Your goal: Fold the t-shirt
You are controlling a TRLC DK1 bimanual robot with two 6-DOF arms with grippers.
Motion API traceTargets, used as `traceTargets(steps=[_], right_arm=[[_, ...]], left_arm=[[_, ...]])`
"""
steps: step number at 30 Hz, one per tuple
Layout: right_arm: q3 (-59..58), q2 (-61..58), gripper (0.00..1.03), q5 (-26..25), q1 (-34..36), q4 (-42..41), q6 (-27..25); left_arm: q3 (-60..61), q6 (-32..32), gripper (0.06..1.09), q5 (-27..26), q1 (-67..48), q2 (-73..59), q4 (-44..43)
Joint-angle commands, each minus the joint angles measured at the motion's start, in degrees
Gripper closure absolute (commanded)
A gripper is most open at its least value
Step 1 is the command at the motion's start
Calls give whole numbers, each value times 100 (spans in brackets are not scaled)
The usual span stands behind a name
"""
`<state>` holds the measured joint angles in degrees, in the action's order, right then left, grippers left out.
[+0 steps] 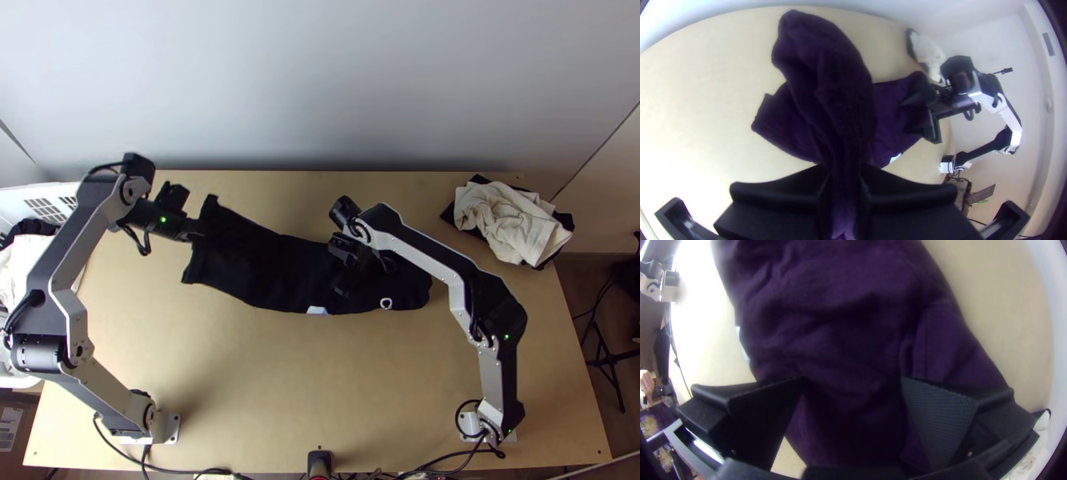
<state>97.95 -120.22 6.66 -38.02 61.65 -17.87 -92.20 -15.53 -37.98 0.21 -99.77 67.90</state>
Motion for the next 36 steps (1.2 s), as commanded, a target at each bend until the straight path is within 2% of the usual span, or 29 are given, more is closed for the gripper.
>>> traceTargets(steps=[1, 5, 10, 18, 22, 30, 36], right_arm=[[-74, -63, 4, -6, 23, -92, 11], [136, 359, 4, 11, 119, 49, 20], [550, 1177, 3, 117, 365, 620, -15], [541, 2504, 3, 178, 814, 1209, 64], [347, 2978, 3, 213, 1033, 1271, 196], [-408, 3734, 3, 240, 1341, 1315, 293], [-927, 4068, 3, 240, 1745, 1315, 249]], left_arm=[[-826, 208, 105, -377, -618, 80, 523], [-1142, 437, 105, -377, -1014, -8, 435], [-1476, 815, 105, -377, -1392, -210, 206], [-1933, 1342, 105, -439, -2086, -632, -242], [-2109, 1500, 105, -430, -2438, -895, -497], [-2390, 2265, 105, -430, -3044, -1273, -1552], [-2733, 2414, 105, -421, -3598, -1774, -1956]])
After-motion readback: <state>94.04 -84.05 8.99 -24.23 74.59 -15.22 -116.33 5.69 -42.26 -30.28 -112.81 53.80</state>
